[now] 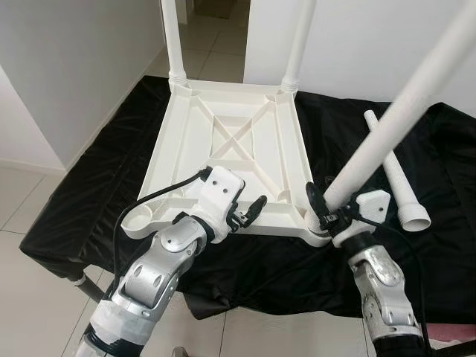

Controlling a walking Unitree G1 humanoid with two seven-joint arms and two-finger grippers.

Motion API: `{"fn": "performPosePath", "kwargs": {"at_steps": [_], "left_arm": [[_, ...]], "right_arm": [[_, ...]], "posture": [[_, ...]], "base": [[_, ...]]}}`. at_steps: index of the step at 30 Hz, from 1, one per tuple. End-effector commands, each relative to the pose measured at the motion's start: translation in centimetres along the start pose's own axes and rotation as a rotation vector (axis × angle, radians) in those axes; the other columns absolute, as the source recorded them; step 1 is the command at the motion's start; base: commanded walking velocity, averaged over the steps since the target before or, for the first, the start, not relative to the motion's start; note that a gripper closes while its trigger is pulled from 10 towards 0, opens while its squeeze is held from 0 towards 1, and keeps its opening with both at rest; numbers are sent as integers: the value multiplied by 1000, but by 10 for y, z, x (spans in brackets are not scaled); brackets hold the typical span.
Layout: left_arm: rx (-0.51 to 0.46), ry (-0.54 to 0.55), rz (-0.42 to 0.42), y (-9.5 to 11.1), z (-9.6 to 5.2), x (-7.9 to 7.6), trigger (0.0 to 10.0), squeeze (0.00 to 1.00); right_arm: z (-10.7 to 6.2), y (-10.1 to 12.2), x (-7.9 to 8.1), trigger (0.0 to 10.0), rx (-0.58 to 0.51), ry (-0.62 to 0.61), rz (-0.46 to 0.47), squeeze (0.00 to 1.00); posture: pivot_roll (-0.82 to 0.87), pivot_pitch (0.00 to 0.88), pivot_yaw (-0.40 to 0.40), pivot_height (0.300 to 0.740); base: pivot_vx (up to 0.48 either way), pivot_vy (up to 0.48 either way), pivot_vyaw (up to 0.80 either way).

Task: Building children table

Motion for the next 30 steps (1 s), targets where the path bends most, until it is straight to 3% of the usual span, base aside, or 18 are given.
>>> {"fn": "performPosePath", "kwargs": {"at_steps": [1, 14, 19, 24, 30], "left_arm": [[-2, -5, 7, -1, 1, 1, 10000, 0], [-4, 4, 10, 0, -1, 1, 10000, 0], [-5, 9, 12, 1, -1, 3, 10000, 0], [-6, 11, 14, 2, -1, 3, 10000, 0], [-8, 11, 11, 2, 0, 3, 10000, 0]], "right_arm": [[-15, -28, -13, 10000, 113, -73, 51, 0], [-19, -27, -9, 10000, 137, 3, -25, 0], [-20, -34, 2, 10000, 184, 95, -123, 0], [-21, -36, 4, 10000, 211, 146, -218, 0], [-22, -38, 2, 10000, 223, 161, -243, 0]], "posture": [[-19, 78, -5, 740], [-9, 79, -7, 740], [-3, 74, -6, 740], [-4, 73, -5, 740], [-8, 76, -8, 740]], "base": [[0, 0, 0], [0, 0, 0], [0, 0, 0], [0, 0, 0], [0, 0, 0]]}}
Point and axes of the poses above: a point about 5 cm out from each wrist's last joint towards the gripper, its own z axis pointing out of the wrist towards the gripper, its own y axis along the axis of the wrist's last joint, x = y × z, the point moved 4 cm from there along z, pointing out of the wrist towards the gripper, and after that the axes turned 14 degrees about z, right-handed, at the moved point
